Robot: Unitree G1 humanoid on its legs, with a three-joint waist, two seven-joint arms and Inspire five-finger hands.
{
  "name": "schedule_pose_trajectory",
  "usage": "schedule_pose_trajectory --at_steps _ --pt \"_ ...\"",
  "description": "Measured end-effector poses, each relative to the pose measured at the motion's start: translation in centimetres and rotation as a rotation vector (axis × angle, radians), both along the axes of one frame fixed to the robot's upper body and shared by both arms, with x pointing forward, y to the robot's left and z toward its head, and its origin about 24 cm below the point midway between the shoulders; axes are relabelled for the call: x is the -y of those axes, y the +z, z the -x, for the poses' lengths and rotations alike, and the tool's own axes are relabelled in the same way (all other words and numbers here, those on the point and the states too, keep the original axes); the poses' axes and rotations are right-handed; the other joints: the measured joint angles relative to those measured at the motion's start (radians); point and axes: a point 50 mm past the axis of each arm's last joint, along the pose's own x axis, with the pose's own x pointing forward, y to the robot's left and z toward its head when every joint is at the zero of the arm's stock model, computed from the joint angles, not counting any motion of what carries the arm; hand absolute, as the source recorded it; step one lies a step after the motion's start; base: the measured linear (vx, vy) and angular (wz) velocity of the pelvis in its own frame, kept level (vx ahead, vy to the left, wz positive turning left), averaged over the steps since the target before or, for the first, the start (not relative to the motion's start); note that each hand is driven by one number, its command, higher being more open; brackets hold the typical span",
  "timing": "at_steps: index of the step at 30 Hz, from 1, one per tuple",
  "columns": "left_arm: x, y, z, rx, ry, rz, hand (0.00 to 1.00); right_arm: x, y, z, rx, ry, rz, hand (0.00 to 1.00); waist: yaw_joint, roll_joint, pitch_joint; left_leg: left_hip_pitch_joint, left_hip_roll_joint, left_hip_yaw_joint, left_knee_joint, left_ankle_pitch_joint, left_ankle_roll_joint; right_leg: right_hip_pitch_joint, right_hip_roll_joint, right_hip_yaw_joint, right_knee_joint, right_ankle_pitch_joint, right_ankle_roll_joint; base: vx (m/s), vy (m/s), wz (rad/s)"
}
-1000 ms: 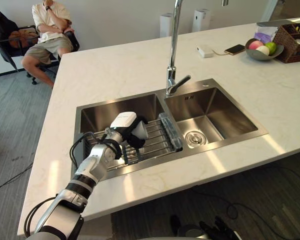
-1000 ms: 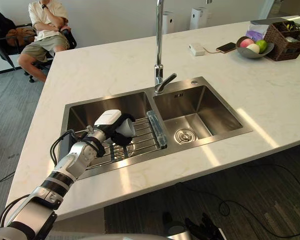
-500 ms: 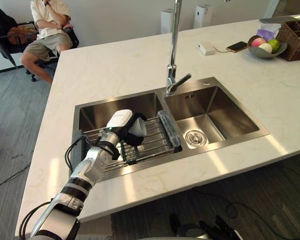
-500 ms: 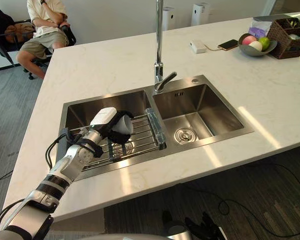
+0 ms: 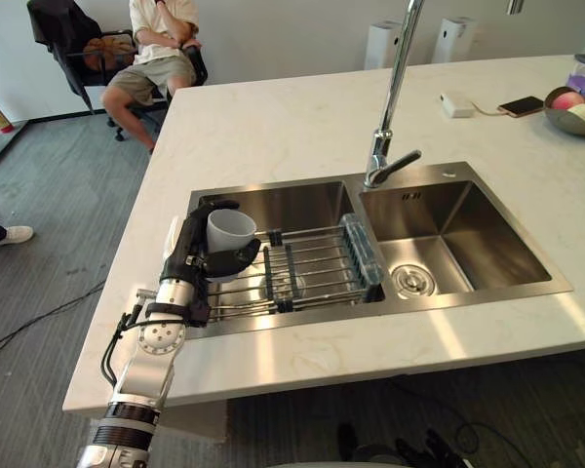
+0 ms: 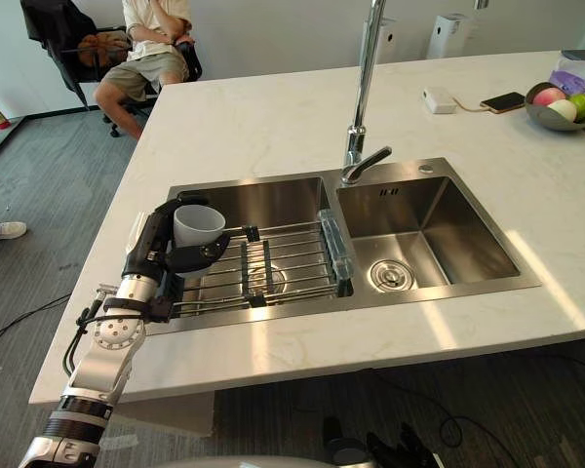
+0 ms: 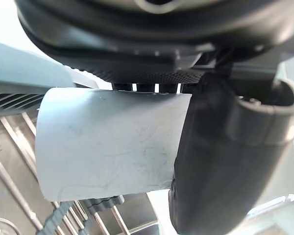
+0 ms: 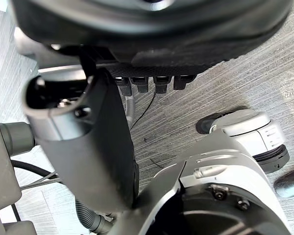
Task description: Walk over to the sink, pick up the cup, carry it to the dishwasher, place the cup inside the dishwasher, then close the dishwasher door
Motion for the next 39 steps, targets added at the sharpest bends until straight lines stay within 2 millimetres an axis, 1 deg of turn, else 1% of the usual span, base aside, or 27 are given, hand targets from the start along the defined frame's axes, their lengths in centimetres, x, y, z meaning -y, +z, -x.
schedule_pose_trajectory --at_steps 4,6,9,10,13,17,19,23,25,28,30,31,32,33,34,35,36,37,38,39 --pt "0.0 1.1 0.7 0.074 0.003 0.084 0.0 -0.1 -0.1 0.4 -0.007 -0.037 -0.009 1.0 0.016 0.0 0.0 -0.001 0.0 -0.004 0.001 0.001 0.001 0.0 0.0 -0.004 0.0 0.0 0.001 0.0 -0.002 0.02" --pt "-0.4 2.4 1.1 0.155 0.027 0.11 0.0 -0.2 -0.2 0.6 -0.022 -0.051 -0.016 1.0 0.024 -0.004 -0.002 -0.001 -0.001 -0.007 0.001 0.002 0.003 0.001 -0.001 -0.008 0.001 -0.001 0.002 -0.01 0.003 0.04" --pt "-0.9 3.9 1.9 0.265 0.09 0.139 0.0 -0.3 -0.4 0.9 -0.047 -0.071 -0.03 1.0 0.026 -0.01 -0.007 0.002 -0.003 -0.019 0.001 0.004 0.005 0.009 -0.006 -0.019 0.0 -0.003 0.004 -0.02 0.001 0.11" --pt "-1.0 4.2 2.1 0.284 0.103 0.147 0.0 -0.4 -0.5 1.0 -0.054 -0.076 -0.032 1.0 0.028 -0.011 -0.007 0.003 -0.003 -0.022 0.001 0.004 0.005 0.012 -0.007 -0.021 0.0 -0.003 0.005 -0.03 0.004 0.13" --pt "-0.8 5.8 2.9 0.406 0.178 0.228 0.0 -0.9 -0.9 1.9 -0.099 -0.136 -0.038 1.0 0.051 -0.025 -0.016 -0.012 -0.01 -0.042 0.017 0.003 0.01 0.014 -0.017 -0.032 0.0 -0.004 0.005 -0.04 0.002 0.15" --pt "-1.2 6.6 3.8 0.468 0.237 0.241 0.0 -1.0 -1.0 2.1 -0.113 -0.147 -0.029 1.0 0.06 -0.035 -0.022 -0.022 -0.013 -0.055 0.025 0.001 0.014 0.017 -0.023 -0.041 0.0 -0.004 0.005 -0.04 -0.003 0.11" --pt "-1.4 7.0 4.2 0.502 0.272 0.234 0.0 -1.1 -1.1 2.4 -0.126 -0.148 -0.027 1.0 0.074 -0.038 -0.025 -0.024 -0.014 -0.061 0.026 0.001 0.014 0.019 -0.026 -0.048 0.0 -0.004 0.005 -0.04 -0.007 0.08" --pt "-1.9 7.4 5.2 0.534 0.31 0.229 0.0 -1.1 -1.1 2.3 -0.132 -0.143 -0.017 1.0 0.081 -0.039 -0.026 -0.03 -0.015 -0.076 0.026 0.003 0.016 0.02 -0.029 -0.061 0.004 -0.005 0.004 -0.01 -0.008 0.12" --pt "-2.0 7.1 5.9 0.529 0.331 0.239 0.0 -1.1 -1.1 2.3 -0.136 -0.133 -0.012 1.0 0.082 -0.039 -0.026 -0.033 -0.016 -0.089 0.029 0.003 0.017 0.025 -0.031 -0.073 0.005 -0.008 0.003 0.0 -0.001 0.21" --pt "-2.0 6.2 6.5 0.489 0.356 0.226 0.0 -1.0 -1.1 2.3 -0.142 -0.119 -0.008 1.0 0.086 -0.042 -0.027 -0.067 -0.019 -0.144 0.057 0.003 0.019 0.035 -0.043 -0.131 0.006 -0.017 0.004 -0.02 -0.002 0.56" --pt "-1.7 5.6 7.0 0.461 0.358 0.22 0.0 -0.6 -1.0 2.5 -0.154 -0.098 0.004 1.0 0.112 -0.043 -0.027 -0.098 -0.029 -0.201 0.049 0.027 0.022 0.035 -0.058 -0.196 0.006 -0.024 0.005 -0.03 -0.017 0.8" --pt "-1.6 5.5 7.1 0.456 0.354 0.219 0.0 -0.6 -1.0 2.5 -0.157 -0.096 0.005 1.0 0.118 -0.043 -0.027 -0.107 -0.033 -0.221 0.04 0.038 0.021 0.035 -0.064 -0.218 0.006 -0.027 0.004 -0.05 -0.029 1.13" --pt "-1.5 5.5 7.1 0.452 0.343 0.219 0.0 -0.4 -1.0 2.5 -0.161 -0.094 0.008 1.0 0.126 -0.044 -0.026 -0.132 -0.045 -0.27 0.025 0.064 0.021 0.034 -0.074 -0.269 0.006 -0.034 0.004 -0.07 -0.034 1.32" --pt "-1.2 5.6 7.2 0.455 0.336 0.223 0.0 -0.2 -1.0 2.3 -0.164 -0.082 0.011 1.0 0.138 -0.043 -0.026 -0.156 -0.046 -0.284 0.005 0.067 0.02 0.028 -0.084 -0.318 0.006 -0.045 0.001 -0.08 -0.034 1.3" --pt "-1.2 5.6 7.4 0.457 0.339 0.22 0.0 0.0 -1.0 1.8 -0.164 -0.07 0.012 1.0 0.144 -0.041 -0.027 -0.166 -0.028 -0.246 -0.005 0.064 0.021 0.025 -0.08 -0.346 0.007 -0.049 -0.003 -0.07 -0.047 1.13" --pt "-1.2 5.7 7.6 0.461 0.343 0.209 0.0 0.3 -1.0 1.4 -0.163 -0.064 0.013 1.0 0.149 -0.044 -0.028 -0.177 -0.006 -0.151 -0.013 0.051 0.047 0.021 -0.091 -0.387 0.007 -0.044 -0.005 -0.03 0.011 1.26" --pt "-1.2 5.9 7.7 0.479 0.339 0.201 0.0 0.3 -1.1 1.0 -0.164 -0.064 0.004 1.0 0.146 -0.072 -0.023 -0.21 0.021 -0.001 0.055 0.02 0.108 0.015 -0.133 -0.447 0.009 -0.052 -0.015 -0.02 0.063 1.68" --pt "-0.9 6.1 7.7 0.502 0.321 0.21 0.0 1.1 -0.9 -0.1 -0.147 -0.064 0.015 1.0 0.142 -0.054 -0.015 -0.278 0.094 0.156 0.262 0.028 0.178 -0.002 -0.158 -0.509 0.056 -0.066 -0.022 0.0 0.124 1.49" --pt "-0.7 6.2 7.8 0.509 0.309 0.213 0.0 2.1 -0.5 -0.7 -0.134 -0.055 0.036 1.0 0.149 -0.037 -0.007 -0.292 0.128 0.216 0.341 0.081 0.213 -0.016 -0.161 -0.525 0.113 -0.095 -0.015 -0.04 0.109 1.4" --pt "-0.3 6.3 7.7 0.521 0.283 0.221 0.0 2.7 -0.2 -1.9 -0.107 -0.043 0.051 1.0 0.139 -0.017 0.02 -0.333 0.144 0.258 0.414 0.109 0.214 -0.051 -0.204 -0.559 0.243 -0.17 -0.011 -0.12 0.006 1.39"
